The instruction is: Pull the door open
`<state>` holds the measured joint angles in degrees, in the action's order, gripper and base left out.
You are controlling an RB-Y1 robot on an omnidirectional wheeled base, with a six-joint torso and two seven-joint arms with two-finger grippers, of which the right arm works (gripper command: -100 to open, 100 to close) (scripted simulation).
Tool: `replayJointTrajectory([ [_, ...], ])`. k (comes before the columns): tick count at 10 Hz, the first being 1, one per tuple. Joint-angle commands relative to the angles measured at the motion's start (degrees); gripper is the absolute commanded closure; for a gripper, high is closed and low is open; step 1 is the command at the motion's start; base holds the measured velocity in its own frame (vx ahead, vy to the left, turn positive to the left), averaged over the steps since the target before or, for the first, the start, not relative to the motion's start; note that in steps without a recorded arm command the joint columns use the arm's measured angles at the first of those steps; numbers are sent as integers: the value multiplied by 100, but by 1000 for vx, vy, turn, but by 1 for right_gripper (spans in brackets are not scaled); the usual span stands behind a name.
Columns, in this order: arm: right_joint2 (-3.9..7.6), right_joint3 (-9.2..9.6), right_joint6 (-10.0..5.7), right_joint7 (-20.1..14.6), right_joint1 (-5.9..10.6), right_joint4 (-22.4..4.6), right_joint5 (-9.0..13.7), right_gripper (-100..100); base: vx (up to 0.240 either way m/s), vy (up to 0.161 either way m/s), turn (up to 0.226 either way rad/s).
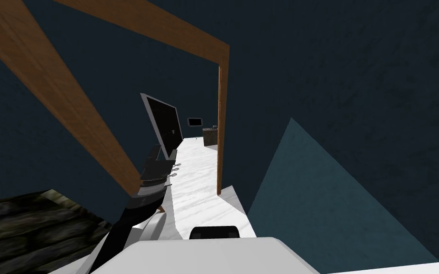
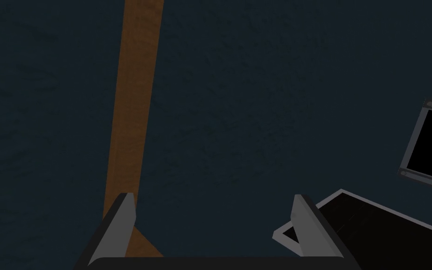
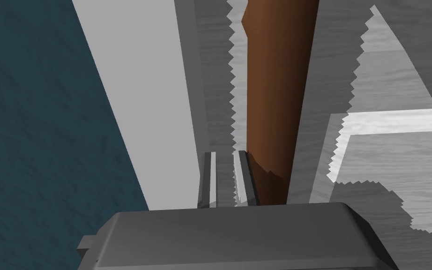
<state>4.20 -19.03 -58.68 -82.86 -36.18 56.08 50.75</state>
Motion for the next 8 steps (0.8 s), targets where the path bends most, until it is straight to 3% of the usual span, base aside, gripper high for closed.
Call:
replayJointTrajectory([
  [1,77,7,-20,-90,12,-73,-31,-100,133,170,-42],
  [5,348,34,-81,-377,51,-319,-151,-100,60,203,-127],
  [8,507,49,-117,-547,75,-465,-222,-100,-153,139,-109],
])
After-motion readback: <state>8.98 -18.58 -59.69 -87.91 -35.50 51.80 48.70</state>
